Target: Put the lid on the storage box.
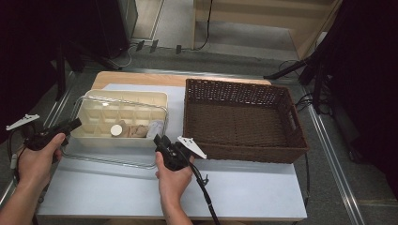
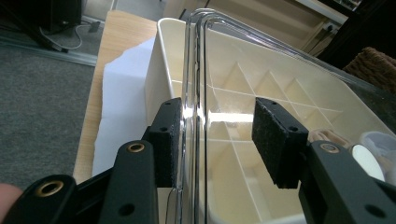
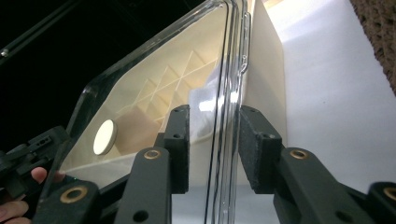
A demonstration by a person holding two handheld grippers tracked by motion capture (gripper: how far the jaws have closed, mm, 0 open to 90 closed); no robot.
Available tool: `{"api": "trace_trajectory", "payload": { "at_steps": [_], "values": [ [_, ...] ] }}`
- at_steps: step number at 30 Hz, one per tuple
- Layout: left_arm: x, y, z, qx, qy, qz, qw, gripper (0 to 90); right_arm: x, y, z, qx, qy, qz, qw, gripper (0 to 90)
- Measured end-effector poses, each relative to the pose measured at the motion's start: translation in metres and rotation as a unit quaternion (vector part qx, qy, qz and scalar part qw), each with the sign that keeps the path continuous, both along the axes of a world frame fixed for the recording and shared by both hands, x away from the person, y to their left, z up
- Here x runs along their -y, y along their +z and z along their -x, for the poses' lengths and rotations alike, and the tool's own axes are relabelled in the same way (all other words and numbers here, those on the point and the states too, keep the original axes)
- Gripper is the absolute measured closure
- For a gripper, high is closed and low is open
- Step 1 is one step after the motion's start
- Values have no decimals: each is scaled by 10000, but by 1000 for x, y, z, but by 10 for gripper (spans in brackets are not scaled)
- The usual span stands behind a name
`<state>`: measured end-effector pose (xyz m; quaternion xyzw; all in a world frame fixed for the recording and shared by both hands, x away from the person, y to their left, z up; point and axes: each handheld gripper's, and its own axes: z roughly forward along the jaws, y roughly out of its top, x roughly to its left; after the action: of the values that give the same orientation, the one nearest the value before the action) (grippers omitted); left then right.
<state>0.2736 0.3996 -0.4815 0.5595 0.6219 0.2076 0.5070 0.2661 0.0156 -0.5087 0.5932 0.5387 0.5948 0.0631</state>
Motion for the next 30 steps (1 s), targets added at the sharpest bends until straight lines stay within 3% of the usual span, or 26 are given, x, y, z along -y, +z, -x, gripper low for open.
{"api": "trace_trajectory", "payload": {
  "at_steps": [3,6,10,14,18,19,21,22,23,26,27,30],
  "values": [
    [4,-1,-4,-90,41,-277,9996,531,-2,0,1,99,-50,100,9999,640],
    [6,-1,-5,-95,109,-293,9995,517,-5,-2,2,246,-54,204,9995,608],
    [8,1,-6,-167,212,-494,9984,514,-4,-2,1,371,-3,339,9987,591],
    [8,2,-8,-215,288,-494,9981,511,-1,2,4,479,-26,546,9974,549],
    [5,2,-8,-244,283,-411,9985,520,5,4,12,651,29,778,9948,618],
    [6,2,-7,-220,302,-422,9984,524,8,3,21,843,128,974,9916,671],
    [5,1,-7,-224,302,-388,9985,524,10,3,31,1050,175,1094,9883,690],
    [5,1,-7,-224,302,-388,9985,523,10,3,31,1050,175,1094,9883,690],
    [5,1,-7,-228,309,-382,9985,524,12,4,44,1239,255,1247,9841,683],
    [5,2,-8,-244,327,-360,9985,527,14,2,56,1295,372,1185,9838,653],
    [5,2,-8,-271,325,-336,9985,527,14,0,69,1364,475,1165,9826,631],
    [6,2,-8,-278,321,-318,9986,529,12,-4,81,1423,555,1240,9805,616]
  ]
}}
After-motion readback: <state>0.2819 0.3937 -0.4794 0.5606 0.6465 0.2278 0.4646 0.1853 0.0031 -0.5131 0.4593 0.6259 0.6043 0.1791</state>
